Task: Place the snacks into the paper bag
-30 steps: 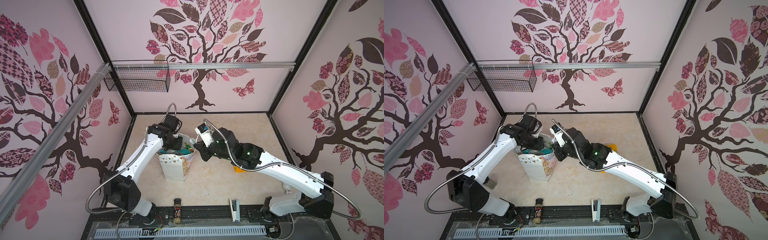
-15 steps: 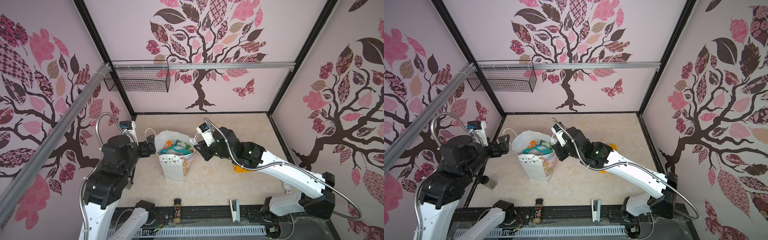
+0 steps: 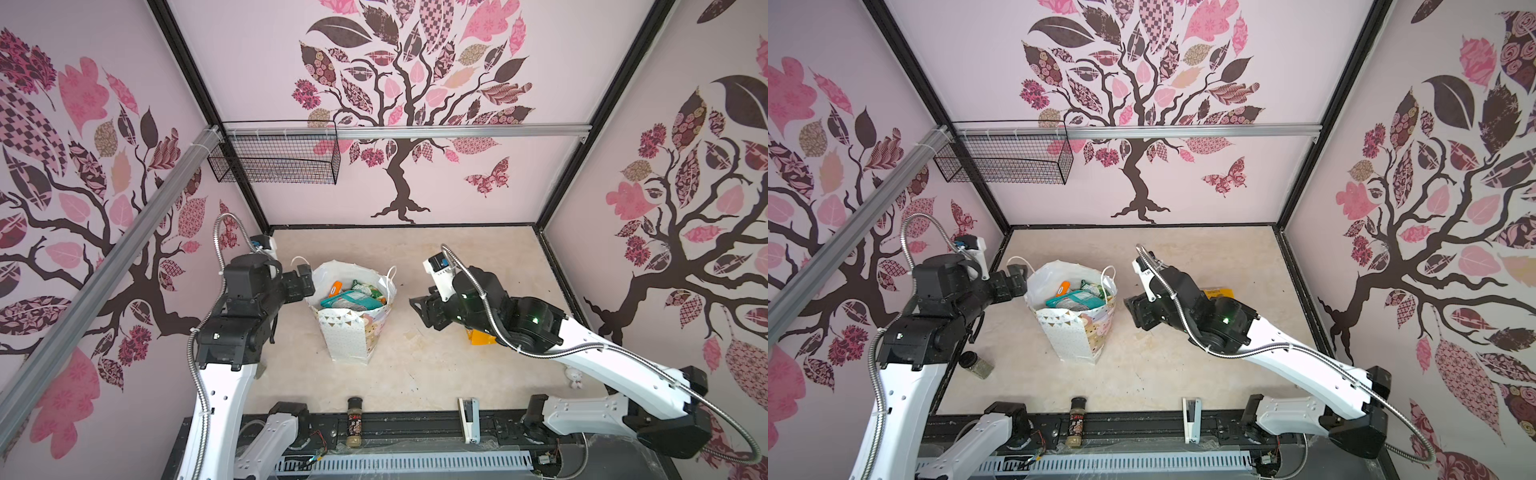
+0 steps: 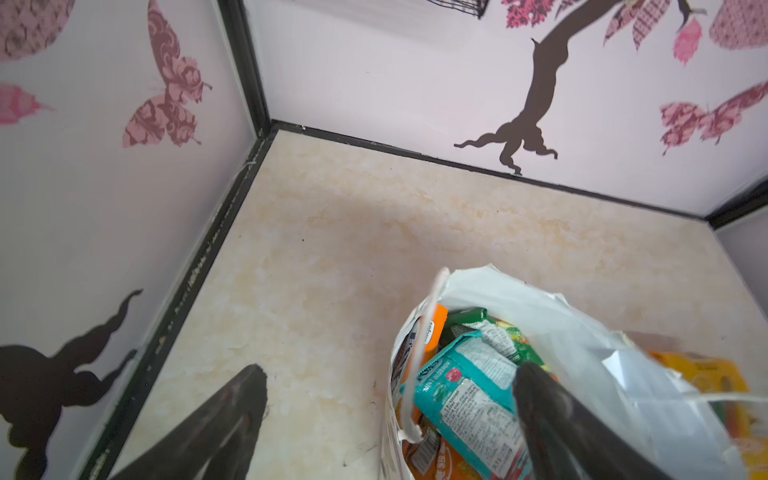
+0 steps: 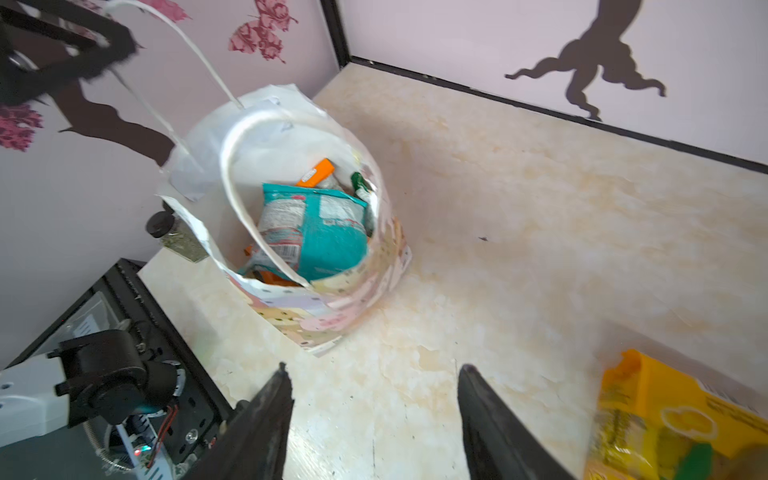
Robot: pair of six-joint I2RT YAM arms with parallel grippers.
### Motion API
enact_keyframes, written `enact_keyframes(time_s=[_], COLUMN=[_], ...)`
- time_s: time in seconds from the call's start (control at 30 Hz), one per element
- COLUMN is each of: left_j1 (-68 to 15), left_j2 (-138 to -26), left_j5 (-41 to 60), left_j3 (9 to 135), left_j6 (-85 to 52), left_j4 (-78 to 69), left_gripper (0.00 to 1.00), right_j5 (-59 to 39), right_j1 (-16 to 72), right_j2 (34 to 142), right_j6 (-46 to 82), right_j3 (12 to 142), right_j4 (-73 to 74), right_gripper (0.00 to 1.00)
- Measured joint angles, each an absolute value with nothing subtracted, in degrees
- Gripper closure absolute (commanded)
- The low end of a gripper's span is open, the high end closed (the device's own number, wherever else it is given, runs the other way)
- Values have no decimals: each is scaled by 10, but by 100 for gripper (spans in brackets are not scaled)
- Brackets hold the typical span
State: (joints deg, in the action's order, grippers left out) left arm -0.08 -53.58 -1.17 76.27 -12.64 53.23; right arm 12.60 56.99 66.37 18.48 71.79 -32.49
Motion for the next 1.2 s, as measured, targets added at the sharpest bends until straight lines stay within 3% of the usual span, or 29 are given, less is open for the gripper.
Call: enact_keyframes(time_s=[0.07, 0.2, 0.4, 0.6, 0.83, 0.93, 1.1, 1.2], left_j1=[42, 63, 64, 64, 64, 64, 64, 64], left_j2=[-564, -604, -564, -557, -545, -536, -519, -517], left_j5=[36, 121, 225, 259, 262, 262, 261, 260], left_j3=[795, 799, 680, 673, 666, 666, 663, 660], left_j6=[-127, -130, -146, -143, -130, -122, -113, -107], left_j4=[531, 515, 468, 446, 437, 435, 428, 424], left_gripper=[19, 41, 45, 57, 58, 60, 79, 81], right_j5=[146, 194, 249, 270, 315, 339, 350, 341], right_j1=[557, 547, 536, 503, 497, 497, 473, 439], right_j2=[649, 637, 607, 615, 664, 693, 748, 755], right_j6=[201, 229, 257, 270, 283, 282, 256, 239], right_j3=[689, 634, 576, 534, 511, 504, 496, 486], right_j4=[-342, -377, -409, -422, -430, -424, -386, -355], right_gripper=[32, 31, 30, 30, 31, 37, 52, 53])
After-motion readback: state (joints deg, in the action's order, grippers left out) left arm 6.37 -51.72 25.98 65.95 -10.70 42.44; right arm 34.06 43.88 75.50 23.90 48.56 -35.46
